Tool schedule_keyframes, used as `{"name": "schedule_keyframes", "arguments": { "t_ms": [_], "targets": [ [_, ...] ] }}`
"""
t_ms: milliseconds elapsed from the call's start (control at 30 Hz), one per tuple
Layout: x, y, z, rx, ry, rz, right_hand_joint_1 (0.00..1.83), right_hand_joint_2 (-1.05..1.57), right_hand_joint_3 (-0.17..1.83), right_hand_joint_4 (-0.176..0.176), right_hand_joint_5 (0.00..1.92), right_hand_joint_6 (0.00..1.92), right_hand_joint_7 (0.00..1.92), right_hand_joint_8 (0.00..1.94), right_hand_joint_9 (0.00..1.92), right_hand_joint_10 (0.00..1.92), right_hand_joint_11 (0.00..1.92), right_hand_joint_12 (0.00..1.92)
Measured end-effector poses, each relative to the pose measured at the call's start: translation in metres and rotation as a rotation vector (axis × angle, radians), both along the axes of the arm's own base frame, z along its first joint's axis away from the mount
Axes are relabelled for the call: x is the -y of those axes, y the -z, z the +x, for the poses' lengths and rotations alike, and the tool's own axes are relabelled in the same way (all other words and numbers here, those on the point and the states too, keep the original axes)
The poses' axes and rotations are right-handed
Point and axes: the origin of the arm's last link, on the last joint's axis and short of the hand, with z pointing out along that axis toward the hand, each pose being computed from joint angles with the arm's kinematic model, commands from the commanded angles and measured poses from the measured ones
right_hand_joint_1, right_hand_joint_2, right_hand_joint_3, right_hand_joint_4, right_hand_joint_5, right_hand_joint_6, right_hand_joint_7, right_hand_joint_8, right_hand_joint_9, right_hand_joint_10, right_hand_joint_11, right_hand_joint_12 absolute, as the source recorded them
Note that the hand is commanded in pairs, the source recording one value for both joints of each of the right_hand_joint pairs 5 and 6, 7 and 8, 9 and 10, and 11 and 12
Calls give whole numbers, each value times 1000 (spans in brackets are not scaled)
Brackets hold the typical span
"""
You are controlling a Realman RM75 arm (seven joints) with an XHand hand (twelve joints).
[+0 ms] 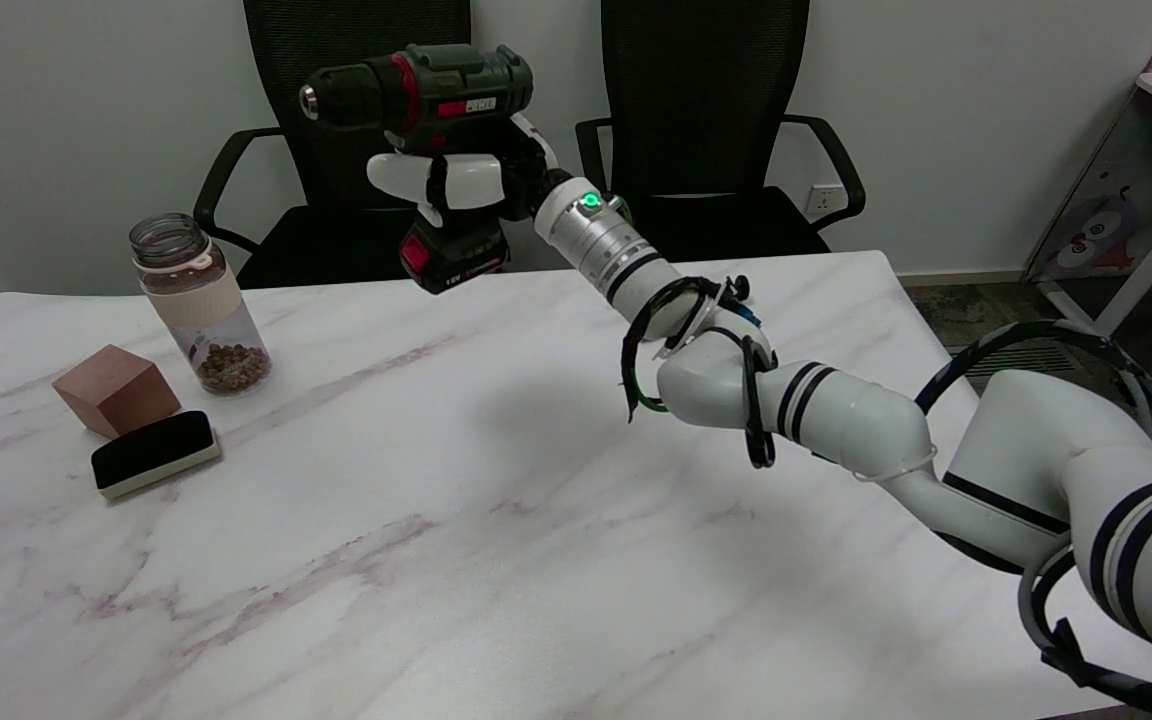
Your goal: Pick up the power screwdriver.
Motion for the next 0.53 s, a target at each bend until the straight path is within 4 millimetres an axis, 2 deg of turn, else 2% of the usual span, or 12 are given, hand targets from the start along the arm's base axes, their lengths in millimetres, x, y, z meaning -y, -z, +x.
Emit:
{"name": "schedule_keyframes", "arguments": {
  "t_ms": [200,533],
  "targets": [
    [-3,3,6,17,-14,17,1177,1571,708,59,1775,1775,1775,1775,1920,1920,1920,1920],
    [-14,9,4,39,-14,51,1153,1567,711,61,1773,1773,1773,1773,1917,1917,1917,1917]
  ]
}}
